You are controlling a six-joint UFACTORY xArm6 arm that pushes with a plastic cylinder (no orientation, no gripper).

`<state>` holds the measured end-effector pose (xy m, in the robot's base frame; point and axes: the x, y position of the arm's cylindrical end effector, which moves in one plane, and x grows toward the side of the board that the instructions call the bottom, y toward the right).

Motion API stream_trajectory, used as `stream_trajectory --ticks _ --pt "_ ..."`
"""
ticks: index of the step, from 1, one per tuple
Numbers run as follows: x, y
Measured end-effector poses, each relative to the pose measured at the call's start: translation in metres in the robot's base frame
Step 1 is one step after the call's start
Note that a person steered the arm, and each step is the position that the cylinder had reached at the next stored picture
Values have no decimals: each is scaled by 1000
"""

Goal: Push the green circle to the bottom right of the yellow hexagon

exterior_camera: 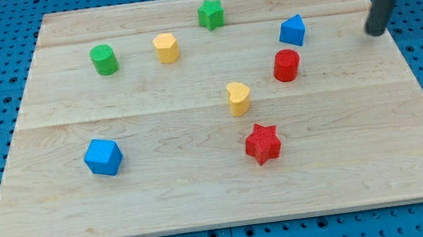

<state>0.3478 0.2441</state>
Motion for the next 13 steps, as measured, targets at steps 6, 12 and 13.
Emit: stream_trajectory --ticks 6,12,13 --pt "-17 -81" --pt "-98 -366" --pt "-83 -443"
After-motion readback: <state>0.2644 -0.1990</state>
